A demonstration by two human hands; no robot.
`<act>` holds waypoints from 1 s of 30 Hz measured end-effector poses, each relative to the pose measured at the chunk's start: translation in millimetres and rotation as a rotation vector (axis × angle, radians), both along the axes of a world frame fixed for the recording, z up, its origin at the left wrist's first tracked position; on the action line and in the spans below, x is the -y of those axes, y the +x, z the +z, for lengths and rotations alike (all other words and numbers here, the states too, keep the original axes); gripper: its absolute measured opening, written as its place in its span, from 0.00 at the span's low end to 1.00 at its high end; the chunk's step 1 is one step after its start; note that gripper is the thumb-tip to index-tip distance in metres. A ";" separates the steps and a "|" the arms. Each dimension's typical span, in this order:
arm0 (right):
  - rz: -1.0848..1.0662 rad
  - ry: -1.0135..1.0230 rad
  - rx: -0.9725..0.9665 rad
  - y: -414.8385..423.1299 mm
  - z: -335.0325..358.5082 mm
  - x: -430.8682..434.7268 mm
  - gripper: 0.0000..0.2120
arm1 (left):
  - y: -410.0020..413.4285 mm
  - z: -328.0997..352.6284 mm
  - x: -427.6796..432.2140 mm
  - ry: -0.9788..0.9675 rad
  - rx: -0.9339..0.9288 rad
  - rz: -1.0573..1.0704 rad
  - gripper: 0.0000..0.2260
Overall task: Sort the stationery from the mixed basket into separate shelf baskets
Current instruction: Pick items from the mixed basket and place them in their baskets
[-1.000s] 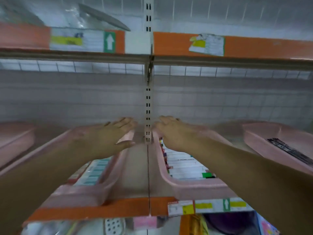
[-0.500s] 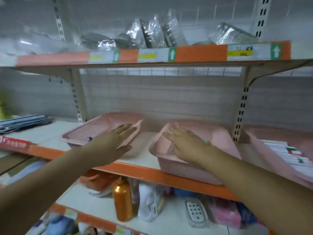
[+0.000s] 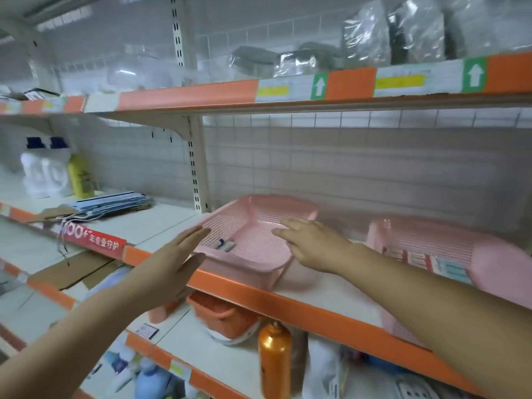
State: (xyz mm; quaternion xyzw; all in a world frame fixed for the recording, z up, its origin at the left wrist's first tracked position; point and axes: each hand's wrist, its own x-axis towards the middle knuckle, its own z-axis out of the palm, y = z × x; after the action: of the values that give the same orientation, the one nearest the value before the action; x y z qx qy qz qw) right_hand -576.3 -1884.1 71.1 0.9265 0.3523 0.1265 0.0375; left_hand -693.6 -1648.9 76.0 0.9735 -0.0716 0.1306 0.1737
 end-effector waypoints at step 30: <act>-0.194 -0.256 -0.837 101.1 -21.5 -90.3 0.20 | 253.5 -41.1 -44.7 0.597 -0.692 -0.661 0.19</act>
State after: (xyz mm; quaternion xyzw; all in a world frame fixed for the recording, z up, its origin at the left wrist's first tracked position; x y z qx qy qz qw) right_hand -475.2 -1793.8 49.6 0.9144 0.2616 -0.3083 0.0177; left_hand -440.1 -1604.2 35.0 0.8922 -0.3455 -0.2835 -0.0643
